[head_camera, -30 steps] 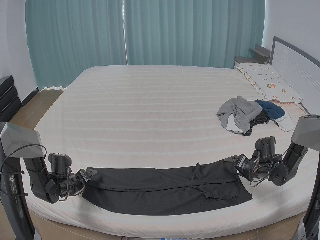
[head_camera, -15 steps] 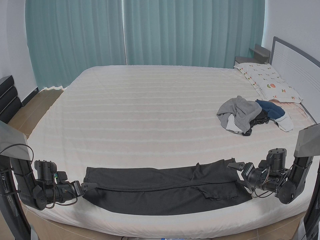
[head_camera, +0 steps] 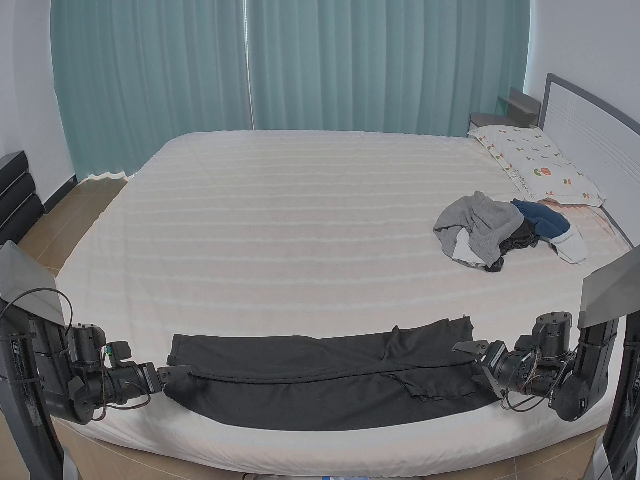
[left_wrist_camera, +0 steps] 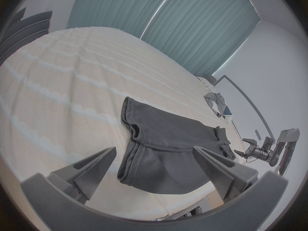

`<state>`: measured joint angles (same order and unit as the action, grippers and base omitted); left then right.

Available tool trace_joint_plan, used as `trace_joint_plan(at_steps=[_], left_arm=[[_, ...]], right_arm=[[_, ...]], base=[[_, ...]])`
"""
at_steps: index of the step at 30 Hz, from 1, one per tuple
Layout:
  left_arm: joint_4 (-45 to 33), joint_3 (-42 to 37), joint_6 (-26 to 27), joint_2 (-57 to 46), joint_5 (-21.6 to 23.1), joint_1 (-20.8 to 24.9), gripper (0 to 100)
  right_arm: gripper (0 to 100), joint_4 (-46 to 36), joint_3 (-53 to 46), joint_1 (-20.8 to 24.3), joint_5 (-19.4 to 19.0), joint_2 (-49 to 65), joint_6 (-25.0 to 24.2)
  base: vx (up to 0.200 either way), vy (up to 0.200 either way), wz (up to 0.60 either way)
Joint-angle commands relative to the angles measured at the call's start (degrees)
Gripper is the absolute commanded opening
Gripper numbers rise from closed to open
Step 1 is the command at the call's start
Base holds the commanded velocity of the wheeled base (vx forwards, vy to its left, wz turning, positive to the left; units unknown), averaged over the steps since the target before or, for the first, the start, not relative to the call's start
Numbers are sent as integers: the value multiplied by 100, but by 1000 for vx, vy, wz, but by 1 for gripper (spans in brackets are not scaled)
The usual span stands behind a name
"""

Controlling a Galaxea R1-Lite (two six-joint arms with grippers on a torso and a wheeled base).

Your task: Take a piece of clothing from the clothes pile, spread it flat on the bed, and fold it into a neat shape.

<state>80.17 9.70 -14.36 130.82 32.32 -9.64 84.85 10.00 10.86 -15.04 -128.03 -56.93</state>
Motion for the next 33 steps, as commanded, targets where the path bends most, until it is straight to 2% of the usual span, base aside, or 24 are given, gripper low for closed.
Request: trace_joint_plan(at_steps=[1,7,8,16,23,33], left_arm=[[78,-65,21,348,11,68,100],[105,-127,320,533,11,103,100],[105,-144,408,559,3,85,0],[315,-540,443,550,-68,-170,0],[342,-803,584,480,-94,-196,0],[272,-935,1260,480,-191,-574,0]], right_arm=[[100,32,-77,39,1,-144,-2],[100,41,-77,39,1,-161,6],[100,41,-77,39,1,-161,6],[100,41,-77,39,1,-161,6],[100,41,-77,39,1,-161,6],[100,41,-77,39,-7,-161,6]], base=[[0,0,0],[0,0,0],[0,0,0],[0,0,0],[0,0,0],[0,0,0]])
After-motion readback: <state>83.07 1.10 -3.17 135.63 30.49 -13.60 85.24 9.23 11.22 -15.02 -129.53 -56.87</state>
